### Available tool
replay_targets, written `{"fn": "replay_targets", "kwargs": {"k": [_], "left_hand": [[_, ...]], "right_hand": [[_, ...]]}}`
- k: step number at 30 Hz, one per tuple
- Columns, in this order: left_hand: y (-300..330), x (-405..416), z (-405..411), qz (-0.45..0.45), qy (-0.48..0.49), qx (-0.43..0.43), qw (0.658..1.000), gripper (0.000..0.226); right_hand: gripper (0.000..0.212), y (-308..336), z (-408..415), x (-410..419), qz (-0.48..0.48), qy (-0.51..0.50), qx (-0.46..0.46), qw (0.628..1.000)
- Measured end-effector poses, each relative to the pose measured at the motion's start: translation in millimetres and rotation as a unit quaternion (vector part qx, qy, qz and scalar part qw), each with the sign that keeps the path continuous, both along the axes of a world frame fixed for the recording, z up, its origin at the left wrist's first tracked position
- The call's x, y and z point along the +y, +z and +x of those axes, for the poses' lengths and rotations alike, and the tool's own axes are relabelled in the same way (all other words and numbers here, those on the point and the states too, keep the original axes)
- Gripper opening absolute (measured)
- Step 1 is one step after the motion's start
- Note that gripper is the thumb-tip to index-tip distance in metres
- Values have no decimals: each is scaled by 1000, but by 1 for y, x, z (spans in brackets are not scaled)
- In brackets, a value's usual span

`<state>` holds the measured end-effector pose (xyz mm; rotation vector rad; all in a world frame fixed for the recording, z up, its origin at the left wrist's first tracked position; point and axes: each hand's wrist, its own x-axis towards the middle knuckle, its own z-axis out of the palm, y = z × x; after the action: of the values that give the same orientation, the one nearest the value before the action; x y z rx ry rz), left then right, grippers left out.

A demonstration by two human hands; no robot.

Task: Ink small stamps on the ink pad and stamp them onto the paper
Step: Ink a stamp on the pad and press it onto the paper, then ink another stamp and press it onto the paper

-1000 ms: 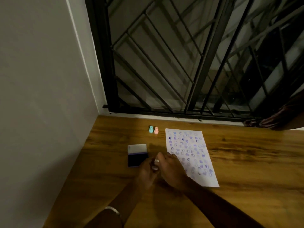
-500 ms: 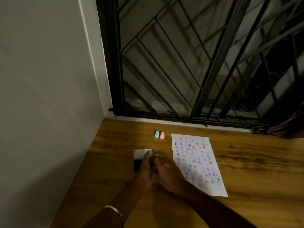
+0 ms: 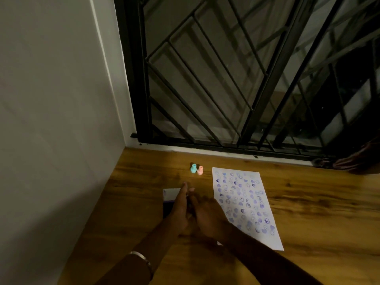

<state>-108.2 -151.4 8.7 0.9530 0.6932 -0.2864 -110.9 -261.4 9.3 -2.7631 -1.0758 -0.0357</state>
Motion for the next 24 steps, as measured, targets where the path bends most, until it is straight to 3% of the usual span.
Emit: {"fn": "replay_targets", "kwargs": {"k": [4,7,10,14,19,24], "left_hand": [[2,-1,6,-10,-13,-6,1000,54],[4,-2,13,-8,-8,-17,1000,55],[2,0,26,125,-7,-50,991,49],[-8,23,43,304,-46,-67,949,39],[-19,35,72,410,-53,-124,902,18],[-30,39,94,480,-26,-156,863,17]], "right_hand": [[54,2,9,-4,10,8,22,1000],[43,4,21,-6,22,15,33,999],[34,6,38,-11,-3,-14,30,999],[32,6,69,-20,-39,-73,18,996],[35,-4,107,-21,-52,-126,17,991],[36,-20,141,-15,-58,-135,26,989]]}}
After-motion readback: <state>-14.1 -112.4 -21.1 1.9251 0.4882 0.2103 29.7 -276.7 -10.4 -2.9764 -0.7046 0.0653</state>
